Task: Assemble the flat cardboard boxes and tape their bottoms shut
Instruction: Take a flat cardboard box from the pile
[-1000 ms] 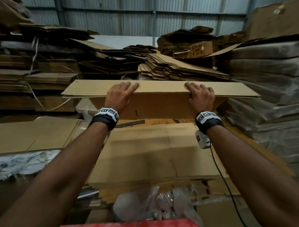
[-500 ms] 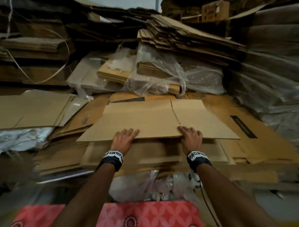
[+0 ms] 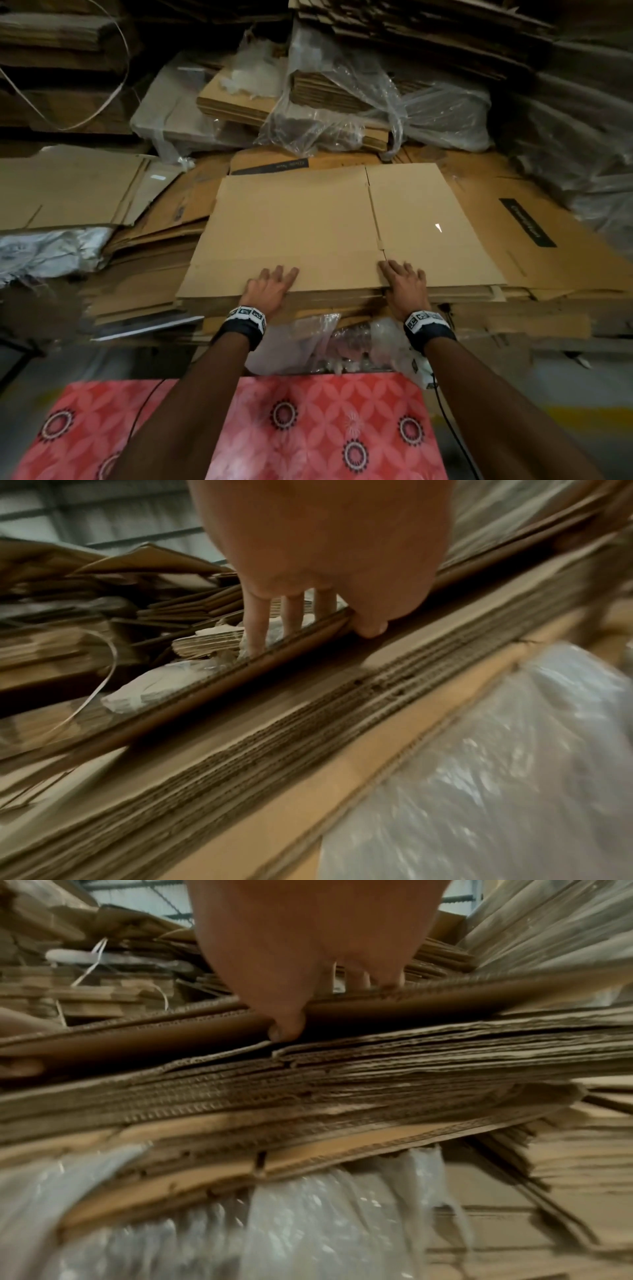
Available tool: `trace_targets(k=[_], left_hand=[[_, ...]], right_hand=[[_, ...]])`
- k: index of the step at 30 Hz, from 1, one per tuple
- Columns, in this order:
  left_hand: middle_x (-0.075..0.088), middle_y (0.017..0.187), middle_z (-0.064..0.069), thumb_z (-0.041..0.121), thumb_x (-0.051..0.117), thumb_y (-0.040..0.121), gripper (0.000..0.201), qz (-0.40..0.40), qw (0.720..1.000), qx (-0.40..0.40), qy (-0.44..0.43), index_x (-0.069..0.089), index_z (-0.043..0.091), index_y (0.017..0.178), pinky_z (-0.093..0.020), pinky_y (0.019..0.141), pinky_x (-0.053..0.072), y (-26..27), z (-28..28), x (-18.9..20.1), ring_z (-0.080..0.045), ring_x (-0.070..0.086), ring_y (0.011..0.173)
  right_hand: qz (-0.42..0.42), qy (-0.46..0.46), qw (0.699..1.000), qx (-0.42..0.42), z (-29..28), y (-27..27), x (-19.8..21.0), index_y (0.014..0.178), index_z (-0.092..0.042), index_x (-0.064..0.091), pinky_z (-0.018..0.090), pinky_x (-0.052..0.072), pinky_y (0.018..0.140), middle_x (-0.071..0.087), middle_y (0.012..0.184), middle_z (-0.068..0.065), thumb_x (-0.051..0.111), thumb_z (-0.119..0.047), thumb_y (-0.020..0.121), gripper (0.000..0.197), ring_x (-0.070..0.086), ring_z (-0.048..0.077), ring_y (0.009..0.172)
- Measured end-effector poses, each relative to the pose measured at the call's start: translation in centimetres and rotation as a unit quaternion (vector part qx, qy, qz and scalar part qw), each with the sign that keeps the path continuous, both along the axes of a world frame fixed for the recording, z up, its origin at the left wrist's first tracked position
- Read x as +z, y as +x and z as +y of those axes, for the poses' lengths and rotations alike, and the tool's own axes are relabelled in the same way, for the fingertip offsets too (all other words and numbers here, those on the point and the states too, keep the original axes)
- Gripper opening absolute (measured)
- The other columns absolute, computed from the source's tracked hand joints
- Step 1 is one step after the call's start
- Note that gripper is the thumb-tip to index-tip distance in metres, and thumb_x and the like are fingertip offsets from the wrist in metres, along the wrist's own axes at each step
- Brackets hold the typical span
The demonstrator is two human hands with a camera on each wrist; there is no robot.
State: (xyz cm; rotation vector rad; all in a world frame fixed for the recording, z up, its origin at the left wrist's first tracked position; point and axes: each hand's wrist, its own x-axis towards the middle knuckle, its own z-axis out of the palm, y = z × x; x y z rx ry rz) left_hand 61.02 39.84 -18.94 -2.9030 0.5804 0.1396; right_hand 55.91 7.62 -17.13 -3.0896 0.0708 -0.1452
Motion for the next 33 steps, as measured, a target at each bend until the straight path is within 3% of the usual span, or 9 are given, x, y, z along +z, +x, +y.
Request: trace_targets(k=[4,7,10,14,18,24,27,30,33], left_hand=[[0.016,0.169,-0.007,0.042,0.042,0.105,0.073,0.009,0.999,-0.016,-0.041,-0.001,0.033,0.163,-0.053,0.098,0.052,-0.6,0.9,-1.0,-0.037,0.032,0.146],[0.011,0.171,-0.007,0.039,0.046,0.103,0.076,0.033,0.997,-0.024,-0.073,0.000,0.033,0.163,-0.057,0.106,0.047,-0.9,1.3,-0.9,-0.038,0.024,0.151],[0.006,0.172,-0.001,0.035,0.055,0.102,0.081,0.057,0.994,-0.006,-0.088,0.002,0.039,0.163,-0.059,0.111,0.042,-0.8,1.5,-0.7,-0.036,0.016,0.155],[0.007,0.171,0.009,0.032,0.063,0.099,0.084,0.057,0.991,0.042,-0.112,0.008,0.048,0.160,-0.061,0.110,0.040,-1.3,1.2,-0.8,-0.031,0.015,0.156],[0.017,0.170,0.008,0.028,0.067,0.097,0.084,0.034,0.989,0.066,-0.127,0.016,0.047,0.160,-0.058,0.106,0.046,-1.5,0.5,-1.1,-0.032,0.025,0.152],[0.045,0.150,-0.014,0.020,0.068,0.095,0.069,-0.015,0.977,0.094,-0.188,0.036,0.032,0.155,-0.052,0.101,0.048,-3.5,0.2,0.4,-0.035,0.048,0.135],[0.053,0.138,-0.015,0.002,0.058,0.093,0.061,-0.009,0.963,0.094,-0.252,0.048,0.026,0.148,-0.049,0.097,0.051,-5.0,0.4,1.1,-0.037,0.054,0.126],[0.057,0.127,-0.016,0.004,0.056,0.094,0.045,-0.002,0.951,0.088,-0.295,0.060,0.019,0.136,-0.045,0.098,0.050,-7.1,0.6,2.8,-0.037,0.056,0.119],[0.059,0.121,-0.017,0.004,0.058,0.091,0.038,-0.017,0.940,0.073,-0.332,0.066,0.015,0.127,-0.043,0.098,0.049,-10.3,0.4,4.3,-0.036,0.057,0.114]], right_hand=[[0.016,0.019,1.000,0.016,-0.4,-0.9,-0.3,0.162,-0.027,0.022,0.059,0.013,0.125,0.022,0.168,0.002,0.054,-0.010,0.094,0.077,0.017,0.035,0.155],[0.042,0.042,0.998,0.025,-0.6,-1.4,-0.7,0.164,-0.029,0.012,0.056,0.003,0.126,0.010,0.171,0.002,0.055,-0.016,0.094,0.083,0.006,0.034,0.157],[0.068,0.055,0.996,0.031,-0.8,-1.2,-0.7,0.164,-0.031,0.010,0.056,0.003,0.126,0.006,0.172,0.002,0.057,-0.018,0.093,0.086,0.003,0.033,0.158],[0.074,0.030,0.996,0.034,-1.1,-1.2,-0.3,0.163,-0.032,0.015,0.054,0.012,0.126,0.011,0.172,-0.001,0.056,-0.013,0.099,0.078,0.010,0.032,0.157],[0.058,0.022,0.998,0.022,-0.6,-1.5,-0.1,0.162,-0.030,0.022,0.053,0.021,0.124,0.018,0.170,-0.001,0.058,-0.008,0.099,0.076,0.018,0.034,0.155],[-0.031,0.088,0.996,0.016,0.6,-3.2,0.4,0.152,-0.019,0.045,0.047,0.040,0.114,0.048,0.152,0.012,0.056,0.009,0.090,0.069,0.048,0.034,0.135],[-0.040,0.106,0.994,0.007,1.3,-5.0,1.3,0.151,-0.020,0.048,0.048,0.047,0.108,0.054,0.148,0.012,0.053,0.006,0.091,0.065,0.056,0.034,0.128],[-0.052,0.139,0.989,0.004,1.8,-7.3,2.1,0.146,-0.020,0.054,0.048,0.053,0.097,0.058,0.141,0.011,0.049,0.001,0.095,0.056,0.061,0.037,0.119],[-0.070,0.150,0.986,-0.007,2.3,-9.5,2.3,0.143,-0.020,0.058,0.047,0.054,0.093,0.061,0.134,0.013,0.052,0.005,0.089,0.060,0.063,0.038,0.113]])
